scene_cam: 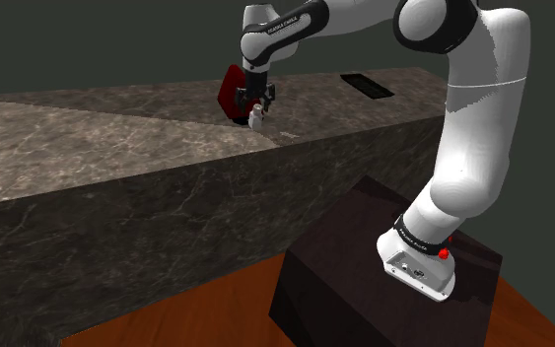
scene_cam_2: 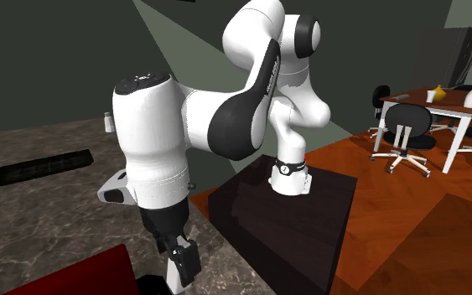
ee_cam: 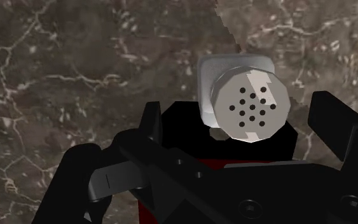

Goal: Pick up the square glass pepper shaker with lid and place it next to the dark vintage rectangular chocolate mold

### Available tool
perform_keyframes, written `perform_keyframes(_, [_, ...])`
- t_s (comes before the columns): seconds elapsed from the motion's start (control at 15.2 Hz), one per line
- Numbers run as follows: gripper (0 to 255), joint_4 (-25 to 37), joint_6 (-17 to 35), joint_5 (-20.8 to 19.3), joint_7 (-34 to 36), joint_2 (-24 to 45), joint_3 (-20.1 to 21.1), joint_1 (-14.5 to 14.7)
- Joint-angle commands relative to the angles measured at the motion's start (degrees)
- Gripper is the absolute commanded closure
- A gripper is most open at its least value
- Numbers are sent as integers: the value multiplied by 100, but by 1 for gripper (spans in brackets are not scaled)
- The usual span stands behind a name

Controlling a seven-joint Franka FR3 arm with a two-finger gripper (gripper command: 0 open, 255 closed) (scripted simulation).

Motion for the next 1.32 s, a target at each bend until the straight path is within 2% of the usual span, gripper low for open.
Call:
perform_keyframes(0.0, [255,0,0,0,0,0,0,0])
perform_keyframes(0.59, [255,0,1,0,0,0,0,0])
perform_keyframes(1.25, [255,355,-647,23,-17,-293,10,-4])
